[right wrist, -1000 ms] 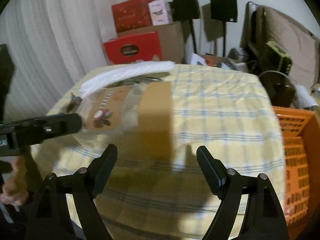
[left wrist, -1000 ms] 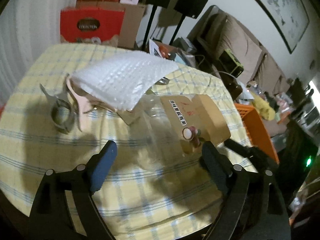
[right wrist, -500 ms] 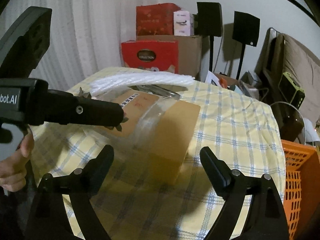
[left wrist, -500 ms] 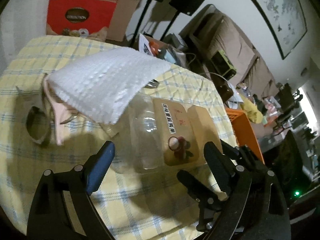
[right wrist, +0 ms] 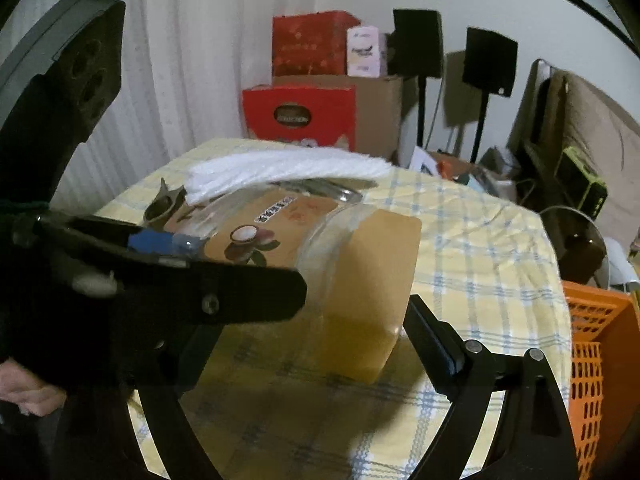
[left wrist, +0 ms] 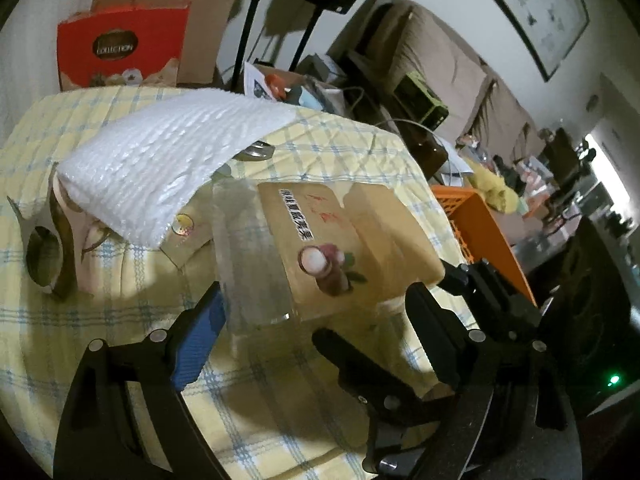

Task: Organize objects
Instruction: 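Lift the container off the table with both grippers toward the orange basket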

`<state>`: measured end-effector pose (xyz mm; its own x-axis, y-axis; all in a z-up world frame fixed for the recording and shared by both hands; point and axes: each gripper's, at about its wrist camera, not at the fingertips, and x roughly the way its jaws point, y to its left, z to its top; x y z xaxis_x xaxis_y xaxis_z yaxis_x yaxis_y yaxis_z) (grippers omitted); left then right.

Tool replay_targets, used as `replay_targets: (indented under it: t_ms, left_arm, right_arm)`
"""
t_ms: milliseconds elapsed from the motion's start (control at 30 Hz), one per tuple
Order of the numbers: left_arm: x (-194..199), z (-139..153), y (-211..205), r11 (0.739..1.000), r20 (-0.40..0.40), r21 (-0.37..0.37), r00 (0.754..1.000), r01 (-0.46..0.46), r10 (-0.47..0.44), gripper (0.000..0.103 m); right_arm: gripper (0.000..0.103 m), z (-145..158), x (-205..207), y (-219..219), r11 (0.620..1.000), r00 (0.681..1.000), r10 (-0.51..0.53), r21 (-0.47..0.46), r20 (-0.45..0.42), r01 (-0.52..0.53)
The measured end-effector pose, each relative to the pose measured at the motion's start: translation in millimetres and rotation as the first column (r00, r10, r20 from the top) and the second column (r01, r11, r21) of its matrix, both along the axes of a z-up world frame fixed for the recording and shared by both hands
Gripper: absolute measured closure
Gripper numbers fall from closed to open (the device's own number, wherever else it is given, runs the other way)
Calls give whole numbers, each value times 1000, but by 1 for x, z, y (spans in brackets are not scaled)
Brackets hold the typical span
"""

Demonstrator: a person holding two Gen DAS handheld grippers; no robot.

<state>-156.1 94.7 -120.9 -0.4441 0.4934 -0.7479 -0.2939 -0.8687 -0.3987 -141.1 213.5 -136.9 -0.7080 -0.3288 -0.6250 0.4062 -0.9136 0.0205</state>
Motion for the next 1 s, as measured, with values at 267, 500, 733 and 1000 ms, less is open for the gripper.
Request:
replay_targets:
  t_ms: [267,500,733,1000]
  left_arm:
    - [16,17,1,1000,-31,-16,999,-15,14,15]
    - [29,33,1,999,-71,-33,997,-30,28,15]
    - [48,50,6,998,-104,-49,994,-25,20,15]
    - [80,71,21,998,-126,-67,992,0,-9,15]
  right_arm:
    - [14,20,16,-10,998,998,-7,60,-69,11]
    - [13,30,29,-12,999,997,-12,44,-76,15]
    - [13,44,48,-13,999,994,-20,35,-105,23]
    - [13,65,83,-7,995,991,-49,77,-122,59]
